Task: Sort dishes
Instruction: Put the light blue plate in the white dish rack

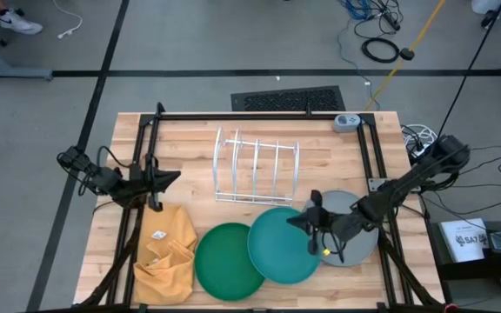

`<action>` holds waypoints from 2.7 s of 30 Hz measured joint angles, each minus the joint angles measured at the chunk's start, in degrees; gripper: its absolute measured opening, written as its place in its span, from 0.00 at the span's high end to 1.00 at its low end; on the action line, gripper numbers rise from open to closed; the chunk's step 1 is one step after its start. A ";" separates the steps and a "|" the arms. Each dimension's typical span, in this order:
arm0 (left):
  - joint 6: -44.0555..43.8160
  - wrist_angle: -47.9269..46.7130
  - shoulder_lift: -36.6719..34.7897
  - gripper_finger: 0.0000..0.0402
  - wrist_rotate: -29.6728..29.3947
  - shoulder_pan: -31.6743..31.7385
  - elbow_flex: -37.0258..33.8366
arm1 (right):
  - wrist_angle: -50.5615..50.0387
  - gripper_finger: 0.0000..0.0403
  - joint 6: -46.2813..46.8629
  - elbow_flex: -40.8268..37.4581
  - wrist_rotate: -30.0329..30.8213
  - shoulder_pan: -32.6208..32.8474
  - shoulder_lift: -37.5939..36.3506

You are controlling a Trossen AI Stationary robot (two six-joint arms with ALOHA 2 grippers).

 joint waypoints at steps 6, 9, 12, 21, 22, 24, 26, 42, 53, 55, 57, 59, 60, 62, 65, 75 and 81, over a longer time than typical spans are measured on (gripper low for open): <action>-0.02 -0.10 0.09 1.00 -0.74 0.01 0.00 | -12.52 0.98 4.64 6.38 -3.18 -3.08 3.16; -0.20 -0.10 0.09 1.00 -0.57 0.01 0.00 | -19.28 0.98 4.38 9.88 -3.10 -4.04 3.67; -0.30 -0.08 0.27 1.00 2.92 0.02 0.00 | -26.51 0.98 4.91 12.78 -3.18 -4.69 3.69; -6.28 0.71 5.74 0.94 11.99 0.00 0.00 | -44.08 0.82 19.42 15.86 -9.81 -5.46 3.72; -6.88 1.15 6.80 0.92 12.01 0.00 0.00 | -44.75 0.78 19.74 15.86 -10.28 -5.44 3.72; -7.70 2.92 9.00 0.84 12.23 0.01 0.00 | -46.36 0.70 19.81 15.86 -10.92 -5.51 3.72; -7.71 6.26 11.29 0.76 13.43 0.00 0.00 | -47.29 0.60 18.84 15.82 -10.89 -6.02 3.72; -7.78 27.39 28.14 0.46 23.96 0.00 1.40 | -37.62 0.37 17.74 5.77 -19.70 -11.32 3.69; -7.42 27.39 37.72 0.46 25.58 0.00 6.91 | -30.45 0.42 17.20 0.36 -21.69 -13.62 3.69; -6.90 27.55 39.15 0.46 25.58 0.00 7.72 | -29.51 0.43 17.18 -0.32 -22.37 -13.73 3.69; -5.95 27.50 40.45 0.46 25.58 0.00 8.30 | -28.94 0.44 16.97 -0.93 -22.86 -13.82 3.69; -5.71 27.43 41.57 0.46 25.58 0.00 8.72 | -28.12 0.45 16.77 -1.66 -23.10 -13.98 3.69; -5.68 27.42 42.10 0.46 25.57 0.01 8.96 | -27.52 0.46 16.66 -2.02 -23.14 -14.08 3.69; -5.58 27.41 43.05 0.46 25.56 0.06 9.39 | -25.47 0.47 16.14 -2.73 -23.40 -14.10 3.69; -4.18 27.44 44.39 0.46 25.56 0.04 10.23 | -23.51 0.51 15.15 -3.14 -24.12 -14.10 3.69; -4.26 27.45 46.82 0.46 25.50 2.14 10.97 | -21.84 0.83 13.57 -3.14 -24.12 -14.08 3.69; -4.31 27.53 47.12 0.46 25.40 3.16 10.97 | -21.04 0.97 13.95 -2.98 -24.23 -14.08 3.50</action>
